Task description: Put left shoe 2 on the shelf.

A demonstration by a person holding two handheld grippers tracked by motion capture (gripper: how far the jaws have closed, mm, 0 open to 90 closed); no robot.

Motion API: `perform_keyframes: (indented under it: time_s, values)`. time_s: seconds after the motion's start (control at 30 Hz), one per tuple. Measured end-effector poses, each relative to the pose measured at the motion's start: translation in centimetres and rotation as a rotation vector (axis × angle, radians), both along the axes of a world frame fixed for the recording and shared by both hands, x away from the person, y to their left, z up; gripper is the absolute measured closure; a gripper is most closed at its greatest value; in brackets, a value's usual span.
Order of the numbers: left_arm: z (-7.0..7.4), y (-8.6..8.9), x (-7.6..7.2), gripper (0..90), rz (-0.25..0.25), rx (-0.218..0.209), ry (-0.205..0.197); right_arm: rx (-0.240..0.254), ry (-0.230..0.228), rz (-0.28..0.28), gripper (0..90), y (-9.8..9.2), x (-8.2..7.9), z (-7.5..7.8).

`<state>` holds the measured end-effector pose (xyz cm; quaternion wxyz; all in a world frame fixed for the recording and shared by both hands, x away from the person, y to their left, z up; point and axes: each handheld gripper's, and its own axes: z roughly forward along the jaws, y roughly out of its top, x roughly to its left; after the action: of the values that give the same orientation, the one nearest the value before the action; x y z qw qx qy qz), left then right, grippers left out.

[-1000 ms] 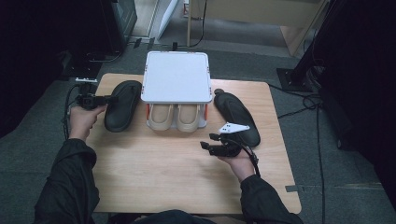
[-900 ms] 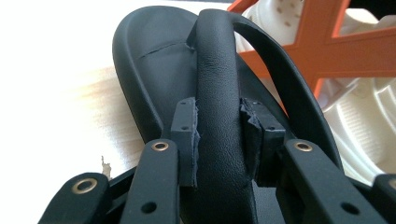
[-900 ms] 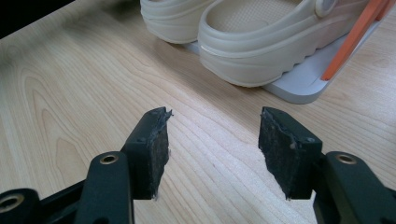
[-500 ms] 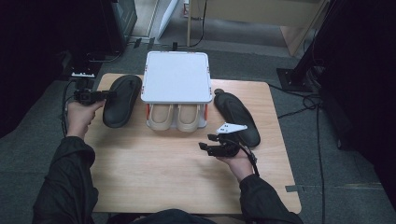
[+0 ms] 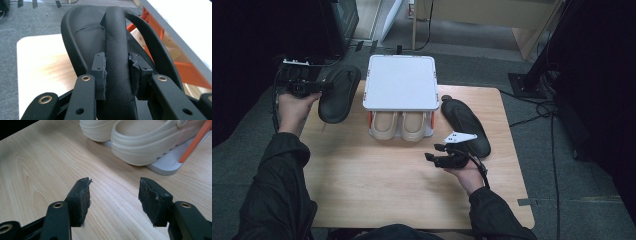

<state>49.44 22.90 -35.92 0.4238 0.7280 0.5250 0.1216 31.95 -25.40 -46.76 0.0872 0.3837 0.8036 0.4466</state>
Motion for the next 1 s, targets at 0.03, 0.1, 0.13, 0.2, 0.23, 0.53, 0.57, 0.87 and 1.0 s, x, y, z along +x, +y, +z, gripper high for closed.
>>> perform_keyframes:
  time_s: [0.03,0.1,0.13,0.2,0.23,0.53,0.57,0.87,1.0]
  values:
    - [0.4,-0.1,0.0,69.0,0.0,0.003,-0.004,0.003,-0.002,-0.001,42.8,0.0,0.0,0.0]
    - [1.1,-0.3,0.1,69.1,-0.002,0.006,-0.011,0.005,-0.004,-0.004,42.8,-0.1,0.0,0.1]
    - [1.7,-0.5,0.2,69.0,-0.004,-0.003,-0.012,0.005,-0.003,-0.006,42.8,-0.2,0.0,0.1]
    - [2.6,-0.9,0.3,69.0,-0.005,0.004,-0.025,0.008,-0.007,-0.009,42.8,-0.3,0.0,0.2]
    - [3.1,-1.0,0.4,69.0,-0.006,0.004,-0.031,0.008,-0.009,-0.01,42.8,-0.4,0.0,0.2]
    - [6.4,-4.0,0.9,69.0,-0.03,-0.013,-0.071,0.011,-0.01,-0.021,42.8,-0.7,0.0,0.3]
    - [6.5,-4.3,1.0,69.0,-0.032,-0.015,-0.073,0.011,-0.011,-0.022,42.8,-0.7,0.0,0.3]
    - [6.5,-8.9,2.1,69.0,-0.076,-0.023,-0.068,0.005,-0.017,-0.019,42.8,-0.6,-0.1,0.4]
    - [6.1,-10.9,2.4,69.0,-0.083,-0.024,-0.061,0.004,-0.019,-0.016,42.8,-0.7,-0.1,0.4]
